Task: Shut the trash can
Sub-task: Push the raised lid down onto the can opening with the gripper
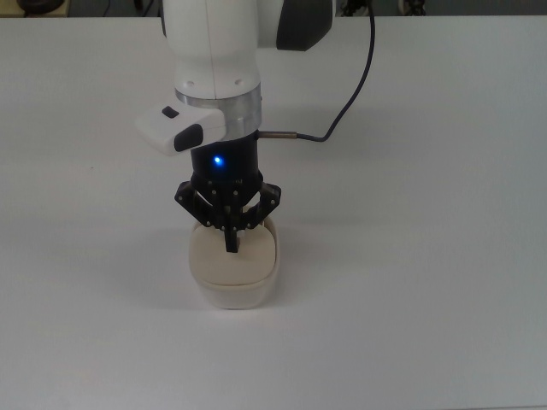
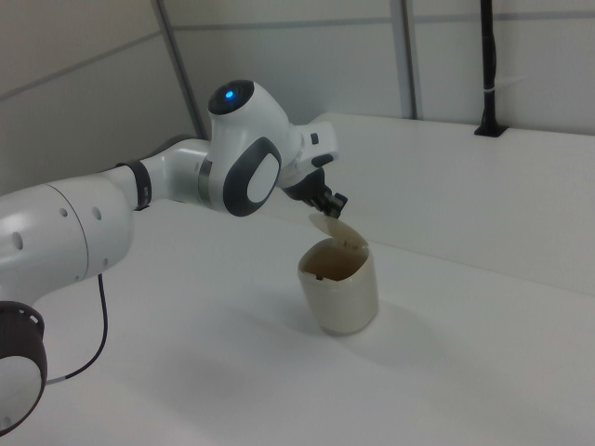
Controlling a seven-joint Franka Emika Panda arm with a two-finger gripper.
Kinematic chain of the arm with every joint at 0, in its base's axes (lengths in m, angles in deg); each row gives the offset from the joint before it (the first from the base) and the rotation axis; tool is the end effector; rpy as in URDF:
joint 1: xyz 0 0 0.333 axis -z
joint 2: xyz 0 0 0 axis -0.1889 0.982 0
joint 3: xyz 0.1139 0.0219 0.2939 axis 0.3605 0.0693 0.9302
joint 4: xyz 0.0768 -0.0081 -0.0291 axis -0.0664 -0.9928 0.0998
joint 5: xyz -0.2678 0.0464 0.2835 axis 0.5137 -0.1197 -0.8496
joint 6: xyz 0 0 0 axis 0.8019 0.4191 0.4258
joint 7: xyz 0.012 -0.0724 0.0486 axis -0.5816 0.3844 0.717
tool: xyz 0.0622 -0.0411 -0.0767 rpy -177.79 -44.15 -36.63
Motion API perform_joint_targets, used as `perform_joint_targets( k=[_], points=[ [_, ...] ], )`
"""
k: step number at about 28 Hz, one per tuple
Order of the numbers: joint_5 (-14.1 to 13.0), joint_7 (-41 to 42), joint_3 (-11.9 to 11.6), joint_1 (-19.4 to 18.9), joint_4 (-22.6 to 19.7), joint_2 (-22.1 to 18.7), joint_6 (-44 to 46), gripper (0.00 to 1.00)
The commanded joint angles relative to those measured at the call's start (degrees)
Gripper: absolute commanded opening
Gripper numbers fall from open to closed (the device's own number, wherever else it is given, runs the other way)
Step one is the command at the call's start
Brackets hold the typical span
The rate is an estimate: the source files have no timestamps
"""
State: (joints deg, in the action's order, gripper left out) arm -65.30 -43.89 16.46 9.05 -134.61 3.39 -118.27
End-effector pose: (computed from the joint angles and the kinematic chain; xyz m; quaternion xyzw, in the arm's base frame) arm 0.7267 0.0305 0.4966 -0.9680 0.0544 -0.2433 0.0301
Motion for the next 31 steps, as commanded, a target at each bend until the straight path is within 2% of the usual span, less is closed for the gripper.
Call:
perform_joint_targets(
  k=[1,11,20,31],
  points=[
    [0.9,0.5,-0.3,-0.4,-1.8,-1.0,2.6,0.0],
    [2.3,1.6,-0.3,-0.4,-2.0,-0.9,12.6,0.0],
    [4.4,1.3,-0.3,-0.4,-5.4,-0.6,13.0,0.0],
    [4.6,1.5,-0.3,-0.9,-5.4,0.6,12.9,0.0]
  ],
)
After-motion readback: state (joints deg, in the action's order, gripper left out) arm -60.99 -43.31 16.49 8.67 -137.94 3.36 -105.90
